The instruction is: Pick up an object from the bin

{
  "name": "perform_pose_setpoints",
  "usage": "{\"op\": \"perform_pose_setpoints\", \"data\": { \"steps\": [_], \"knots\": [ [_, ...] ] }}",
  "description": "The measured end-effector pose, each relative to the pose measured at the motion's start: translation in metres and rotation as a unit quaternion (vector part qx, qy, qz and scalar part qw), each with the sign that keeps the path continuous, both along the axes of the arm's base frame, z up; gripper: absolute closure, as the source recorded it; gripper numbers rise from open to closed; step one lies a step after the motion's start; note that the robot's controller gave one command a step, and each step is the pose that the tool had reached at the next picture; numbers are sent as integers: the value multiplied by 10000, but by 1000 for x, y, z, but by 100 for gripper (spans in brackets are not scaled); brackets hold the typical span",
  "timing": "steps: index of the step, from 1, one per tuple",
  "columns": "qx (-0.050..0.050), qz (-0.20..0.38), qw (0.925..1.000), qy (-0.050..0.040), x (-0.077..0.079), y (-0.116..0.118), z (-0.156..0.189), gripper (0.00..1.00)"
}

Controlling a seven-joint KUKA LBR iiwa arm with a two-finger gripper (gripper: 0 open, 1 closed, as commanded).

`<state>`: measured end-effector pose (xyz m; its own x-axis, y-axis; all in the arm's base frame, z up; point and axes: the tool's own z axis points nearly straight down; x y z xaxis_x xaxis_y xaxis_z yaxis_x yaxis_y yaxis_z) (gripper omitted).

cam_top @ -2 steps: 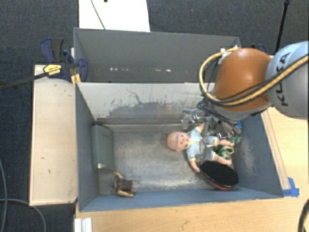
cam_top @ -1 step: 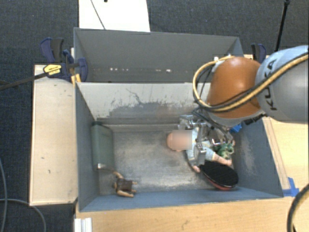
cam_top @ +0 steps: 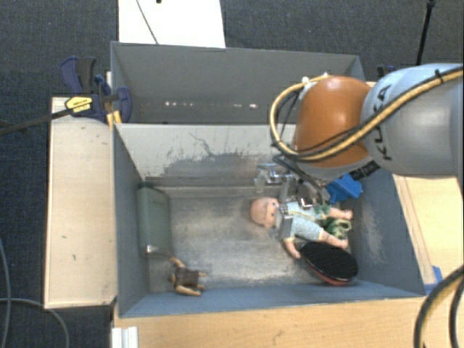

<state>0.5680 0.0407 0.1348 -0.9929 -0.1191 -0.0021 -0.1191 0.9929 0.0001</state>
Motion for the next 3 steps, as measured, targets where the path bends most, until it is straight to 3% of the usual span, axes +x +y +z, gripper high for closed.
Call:
{"op": "perform_pose_setpoints", "data": {
  "steps": [1, 2, 3],
  "knots": [
    [8, 105, 9999, -28, 1, -3, -7, 0],
    [10, 797, 9968, -41, 1, -36, -37, 0],
    [21, -953, 9954, -57, 7, -47, -58, 100]
  ]
}}
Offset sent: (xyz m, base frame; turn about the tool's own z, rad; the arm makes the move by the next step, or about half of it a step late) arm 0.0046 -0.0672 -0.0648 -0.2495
